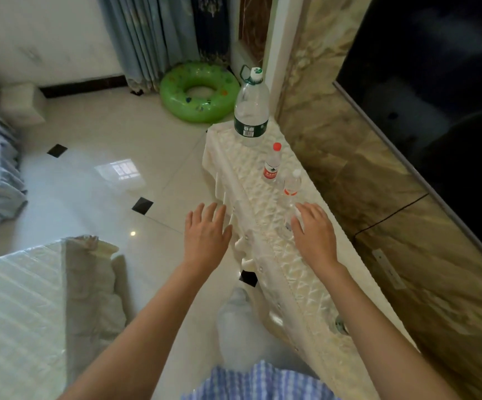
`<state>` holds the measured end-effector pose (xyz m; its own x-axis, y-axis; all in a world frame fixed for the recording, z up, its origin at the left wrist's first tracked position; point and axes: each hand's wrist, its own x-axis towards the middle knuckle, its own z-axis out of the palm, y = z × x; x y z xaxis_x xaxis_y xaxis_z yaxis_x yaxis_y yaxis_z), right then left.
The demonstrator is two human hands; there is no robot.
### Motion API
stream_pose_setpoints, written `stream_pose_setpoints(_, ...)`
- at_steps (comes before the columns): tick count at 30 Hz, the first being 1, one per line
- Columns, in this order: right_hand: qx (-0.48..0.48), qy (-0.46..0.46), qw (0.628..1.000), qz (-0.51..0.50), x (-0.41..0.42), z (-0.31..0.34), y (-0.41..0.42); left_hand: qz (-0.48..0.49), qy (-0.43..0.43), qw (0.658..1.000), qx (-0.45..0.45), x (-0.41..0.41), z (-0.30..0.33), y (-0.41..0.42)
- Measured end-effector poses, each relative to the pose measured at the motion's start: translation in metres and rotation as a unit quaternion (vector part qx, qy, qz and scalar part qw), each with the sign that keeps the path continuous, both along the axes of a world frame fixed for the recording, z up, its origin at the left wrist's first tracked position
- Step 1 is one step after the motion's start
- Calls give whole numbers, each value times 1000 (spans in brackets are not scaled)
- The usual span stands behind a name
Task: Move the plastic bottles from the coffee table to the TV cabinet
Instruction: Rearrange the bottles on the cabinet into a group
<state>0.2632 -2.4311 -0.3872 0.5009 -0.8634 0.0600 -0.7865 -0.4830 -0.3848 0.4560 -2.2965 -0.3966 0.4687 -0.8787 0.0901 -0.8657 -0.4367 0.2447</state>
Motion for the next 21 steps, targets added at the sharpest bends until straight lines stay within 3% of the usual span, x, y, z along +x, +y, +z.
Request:
stream_pose_setpoints(12, 12, -3, 999, -36, 74, -1, -120, -36, 11, 999, 25, 90, 8, -141)
stream_pose_setpoints(21, 39, 1, 986, -159, 122, -22, -175, -146, 32, 987, 52, 167, -4, -251)
